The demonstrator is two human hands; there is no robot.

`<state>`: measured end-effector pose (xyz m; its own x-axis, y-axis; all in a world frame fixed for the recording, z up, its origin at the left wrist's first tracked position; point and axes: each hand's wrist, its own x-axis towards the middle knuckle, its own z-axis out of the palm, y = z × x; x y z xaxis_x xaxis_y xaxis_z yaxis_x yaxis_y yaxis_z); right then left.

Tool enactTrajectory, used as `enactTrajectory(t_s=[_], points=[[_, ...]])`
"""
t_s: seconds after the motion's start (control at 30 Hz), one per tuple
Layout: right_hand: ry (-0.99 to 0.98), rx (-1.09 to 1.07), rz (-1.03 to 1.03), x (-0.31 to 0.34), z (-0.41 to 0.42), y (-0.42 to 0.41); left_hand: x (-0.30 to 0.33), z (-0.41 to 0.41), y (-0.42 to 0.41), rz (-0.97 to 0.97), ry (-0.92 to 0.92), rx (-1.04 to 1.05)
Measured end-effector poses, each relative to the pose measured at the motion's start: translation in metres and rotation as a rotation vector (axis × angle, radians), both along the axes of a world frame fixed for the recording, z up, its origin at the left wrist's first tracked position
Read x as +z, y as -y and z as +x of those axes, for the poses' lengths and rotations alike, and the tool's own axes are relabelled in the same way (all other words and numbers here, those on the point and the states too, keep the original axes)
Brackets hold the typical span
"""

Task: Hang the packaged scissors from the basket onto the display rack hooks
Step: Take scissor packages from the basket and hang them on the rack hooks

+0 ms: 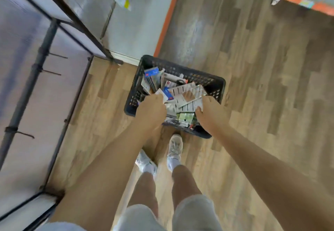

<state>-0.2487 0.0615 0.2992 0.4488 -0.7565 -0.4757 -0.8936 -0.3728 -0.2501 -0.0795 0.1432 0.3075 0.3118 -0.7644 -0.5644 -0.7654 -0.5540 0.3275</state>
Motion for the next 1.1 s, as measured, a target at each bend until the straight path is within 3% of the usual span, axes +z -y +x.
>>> enactTrajectory(t_s=[0.27,0.47,0.63,0.73,0.97,1.1], points=[[0.005,-0.337,0.201,-0.148,-0.048,0.019,-0.135,-0.029,0.038,0.125,-0.032,-0.066],[-0.001,-0.418,0.42,-0.26,-0.071,0.021,-0.267,-0.033,0.081,0.245,-0.09,-0.209],[0.237,-1.129,0.591,-0.361,-0.067,0.023,-0.367,-0.041,0.117,0.226,-0.143,-0.205],[0.344,-1.406,0.671,-0.412,-0.056,0.027,-0.415,-0.049,0.13,0.165,-0.134,-0.232],[0.451,-1.436,0.365,-0.473,-0.033,0.041,-0.476,-0.058,0.159,0.121,0.09,-0.37],[0.563,-1.51,0.341,-0.483,-0.029,0.054,-0.486,-0.063,0.167,0.137,0.044,-0.354]])
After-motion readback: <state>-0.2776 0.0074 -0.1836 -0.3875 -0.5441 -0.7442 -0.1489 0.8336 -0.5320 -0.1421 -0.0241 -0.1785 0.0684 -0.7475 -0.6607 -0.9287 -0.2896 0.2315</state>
